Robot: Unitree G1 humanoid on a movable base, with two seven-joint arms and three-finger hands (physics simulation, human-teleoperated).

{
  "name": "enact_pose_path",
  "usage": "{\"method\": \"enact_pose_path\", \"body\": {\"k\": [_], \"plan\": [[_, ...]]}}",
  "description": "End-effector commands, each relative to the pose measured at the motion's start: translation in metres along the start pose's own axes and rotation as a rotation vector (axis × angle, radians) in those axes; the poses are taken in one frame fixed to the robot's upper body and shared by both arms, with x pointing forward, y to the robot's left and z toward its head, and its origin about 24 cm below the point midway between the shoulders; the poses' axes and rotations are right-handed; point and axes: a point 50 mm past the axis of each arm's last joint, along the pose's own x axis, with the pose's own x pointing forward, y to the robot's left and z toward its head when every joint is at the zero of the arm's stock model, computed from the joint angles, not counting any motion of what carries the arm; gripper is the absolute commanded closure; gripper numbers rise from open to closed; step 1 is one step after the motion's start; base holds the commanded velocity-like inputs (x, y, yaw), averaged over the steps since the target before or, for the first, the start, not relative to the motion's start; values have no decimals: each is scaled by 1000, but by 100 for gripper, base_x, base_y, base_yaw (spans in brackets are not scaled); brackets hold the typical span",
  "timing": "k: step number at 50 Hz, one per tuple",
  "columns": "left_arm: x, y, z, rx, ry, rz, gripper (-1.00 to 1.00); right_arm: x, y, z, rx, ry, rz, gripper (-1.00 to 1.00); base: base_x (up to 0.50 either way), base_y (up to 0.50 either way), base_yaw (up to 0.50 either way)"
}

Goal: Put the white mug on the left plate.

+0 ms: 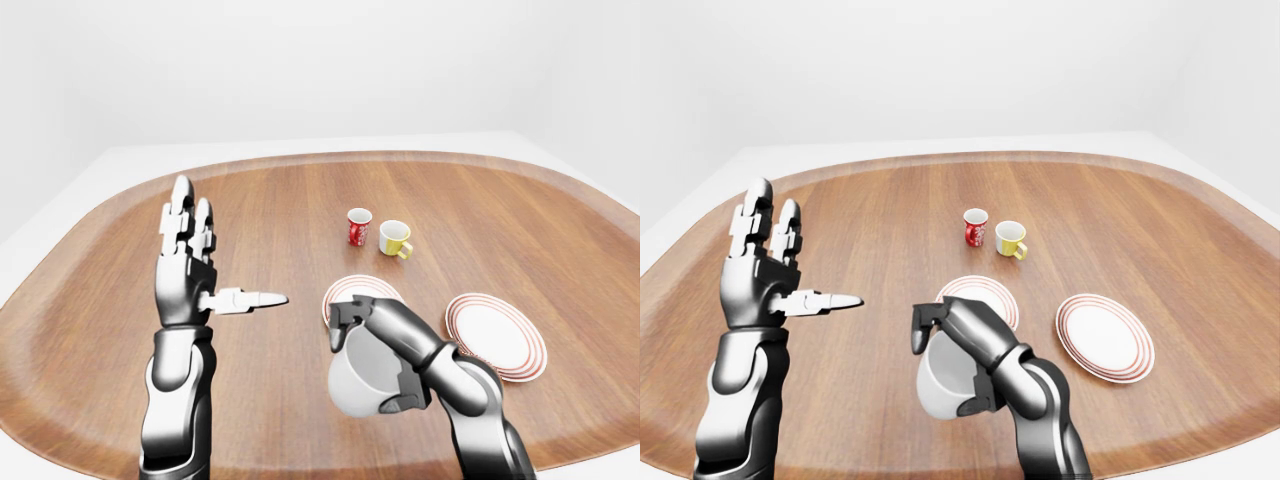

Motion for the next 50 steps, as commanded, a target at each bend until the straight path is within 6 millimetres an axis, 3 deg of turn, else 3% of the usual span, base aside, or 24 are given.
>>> {"method": "enact_pose_path", "body": {"k": [1, 11, 26, 36, 50], "plan": [[1, 0, 1, 1, -6, 0, -100, 9, -34, 19, -44, -132, -101, 100, 0, 0, 0], [1, 1, 0, 2, -1, 1, -100, 25, -53, 13, -64, -114, -125, 100, 0, 0, 0], [0, 1, -1, 4, 3, 2, -100, 65, -97, -32, -37, 51, -91, 100, 0, 0, 0], [0, 1, 0, 6, 2, 3, -100, 80, -88, -79, -89, 299, -138, 100, 0, 0, 0], [0, 1, -1, 5, 4, 4, -100, 92, -69, -118, -145, 473, -163, 100, 0, 0, 0]]}}
